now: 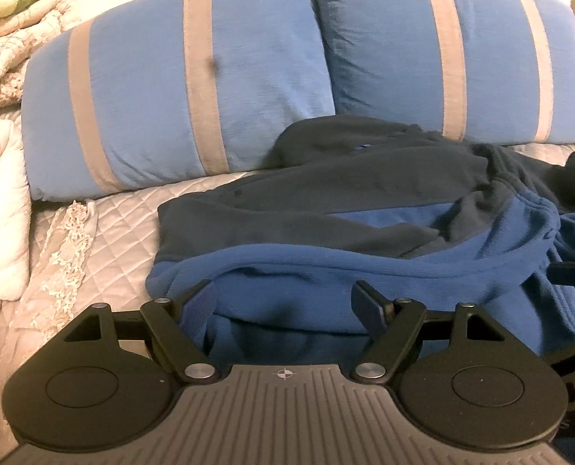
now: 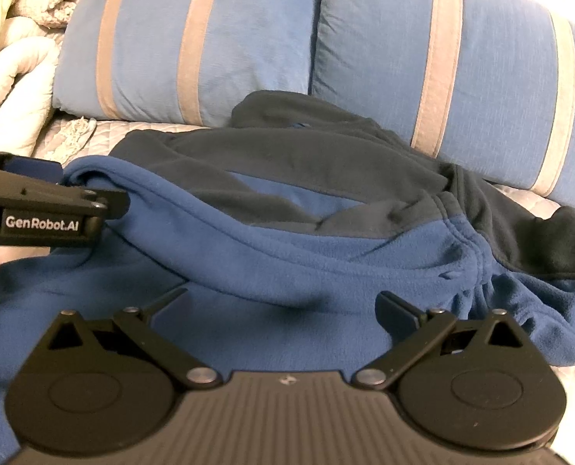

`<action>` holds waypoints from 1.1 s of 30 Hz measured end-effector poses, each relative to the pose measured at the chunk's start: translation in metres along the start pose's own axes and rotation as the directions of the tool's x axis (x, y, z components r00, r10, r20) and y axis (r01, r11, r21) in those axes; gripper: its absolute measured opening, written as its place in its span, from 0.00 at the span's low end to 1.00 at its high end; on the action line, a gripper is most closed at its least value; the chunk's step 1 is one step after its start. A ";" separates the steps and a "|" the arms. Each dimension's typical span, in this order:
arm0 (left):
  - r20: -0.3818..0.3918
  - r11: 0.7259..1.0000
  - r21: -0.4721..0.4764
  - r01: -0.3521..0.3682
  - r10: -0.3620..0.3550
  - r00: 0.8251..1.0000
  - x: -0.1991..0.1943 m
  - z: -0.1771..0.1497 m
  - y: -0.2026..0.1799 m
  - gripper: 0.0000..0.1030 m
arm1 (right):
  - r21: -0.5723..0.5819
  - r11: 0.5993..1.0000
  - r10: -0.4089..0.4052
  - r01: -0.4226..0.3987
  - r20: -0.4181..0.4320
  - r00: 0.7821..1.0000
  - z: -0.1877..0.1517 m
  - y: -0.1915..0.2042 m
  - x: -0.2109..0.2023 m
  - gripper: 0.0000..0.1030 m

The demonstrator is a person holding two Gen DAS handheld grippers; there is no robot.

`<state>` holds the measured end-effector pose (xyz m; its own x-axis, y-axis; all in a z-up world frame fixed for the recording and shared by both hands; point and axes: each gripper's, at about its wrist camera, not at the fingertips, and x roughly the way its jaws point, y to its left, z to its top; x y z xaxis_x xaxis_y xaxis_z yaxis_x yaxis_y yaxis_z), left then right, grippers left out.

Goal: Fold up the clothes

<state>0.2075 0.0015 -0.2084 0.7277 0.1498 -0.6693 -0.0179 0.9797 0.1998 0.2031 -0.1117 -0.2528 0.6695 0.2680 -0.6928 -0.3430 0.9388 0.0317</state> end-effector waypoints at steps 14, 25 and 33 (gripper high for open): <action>0.031 0.998 -0.030 0.049 -0.048 0.998 -0.020 0.007 0.013 0.74 | 0.050 0.997 -0.061 0.056 0.112 0.992 0.005 -0.009 -0.011 1.00; 0.142 0.987 0.036 0.158 -0.161 0.977 -0.056 0.004 0.108 0.74 | -0.125 0.990 -0.046 0.065 0.143 0.989 0.041 -0.052 -0.057 1.00; 0.109 0.981 -0.041 0.191 -0.186 0.977 -0.027 -0.025 0.162 0.74 | -0.450 0.889 -0.045 0.086 0.101 0.994 0.033 -0.093 -0.041 1.00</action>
<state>0.1676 0.1592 -0.1763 0.7885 -0.0503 -0.6130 0.0936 0.9949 0.0388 0.2291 -0.2025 -0.2040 0.7470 0.2461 -0.6176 -0.5442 0.7600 -0.3553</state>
